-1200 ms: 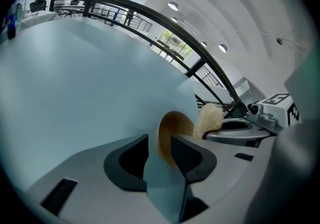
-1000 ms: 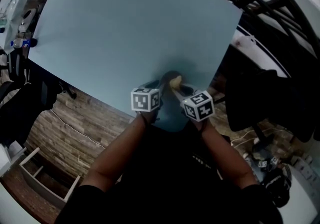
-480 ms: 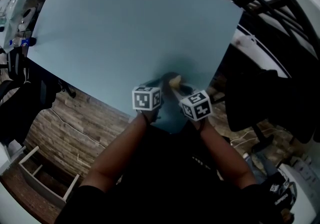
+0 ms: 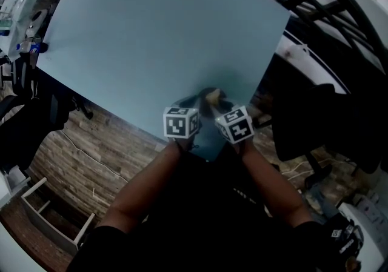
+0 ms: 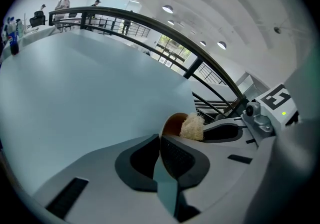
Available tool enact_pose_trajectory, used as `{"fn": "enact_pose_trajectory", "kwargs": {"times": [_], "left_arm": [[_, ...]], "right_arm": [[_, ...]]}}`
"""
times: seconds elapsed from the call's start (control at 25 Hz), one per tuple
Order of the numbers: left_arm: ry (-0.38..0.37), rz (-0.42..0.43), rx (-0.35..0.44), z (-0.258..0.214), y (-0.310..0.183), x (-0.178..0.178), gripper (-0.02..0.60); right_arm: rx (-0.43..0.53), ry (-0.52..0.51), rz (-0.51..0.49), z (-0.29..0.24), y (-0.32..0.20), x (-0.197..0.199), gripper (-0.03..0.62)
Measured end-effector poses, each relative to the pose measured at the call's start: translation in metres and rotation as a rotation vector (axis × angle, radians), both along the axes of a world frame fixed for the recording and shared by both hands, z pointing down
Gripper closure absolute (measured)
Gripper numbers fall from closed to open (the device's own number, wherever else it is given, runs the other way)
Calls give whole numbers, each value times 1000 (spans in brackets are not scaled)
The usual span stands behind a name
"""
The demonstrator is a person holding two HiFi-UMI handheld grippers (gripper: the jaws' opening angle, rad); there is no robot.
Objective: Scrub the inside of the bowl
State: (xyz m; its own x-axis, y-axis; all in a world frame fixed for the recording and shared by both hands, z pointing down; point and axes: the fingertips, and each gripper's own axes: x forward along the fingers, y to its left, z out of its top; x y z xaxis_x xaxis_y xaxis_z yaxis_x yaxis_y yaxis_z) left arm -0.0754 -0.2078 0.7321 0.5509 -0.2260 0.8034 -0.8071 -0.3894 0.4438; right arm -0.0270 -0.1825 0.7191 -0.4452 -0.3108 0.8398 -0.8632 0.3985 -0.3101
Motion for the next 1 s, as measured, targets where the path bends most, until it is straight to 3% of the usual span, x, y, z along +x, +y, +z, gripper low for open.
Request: {"fn": "enact_pose_trajectory", "kwargs": {"times": [0.28,0.44,0.72,0.88,1.0], "left_arm": [[4,36,80,-36,24,33,568],[24,37,131,-63,35,47,566],[24,-17,236,-110,34,58,566],[10,-58,329,-139,26,65,563],[-3,-87,348,-148,32,68,563]], "right_arm": [[85,95,-31,-19,9,16,516],[134,83,-80,-39,17,20,517],[176,10,-292,-81,28,19,520],[168,54,-450,-90,41,23,523],[188,108,-498,-95,48,32,523]]}}
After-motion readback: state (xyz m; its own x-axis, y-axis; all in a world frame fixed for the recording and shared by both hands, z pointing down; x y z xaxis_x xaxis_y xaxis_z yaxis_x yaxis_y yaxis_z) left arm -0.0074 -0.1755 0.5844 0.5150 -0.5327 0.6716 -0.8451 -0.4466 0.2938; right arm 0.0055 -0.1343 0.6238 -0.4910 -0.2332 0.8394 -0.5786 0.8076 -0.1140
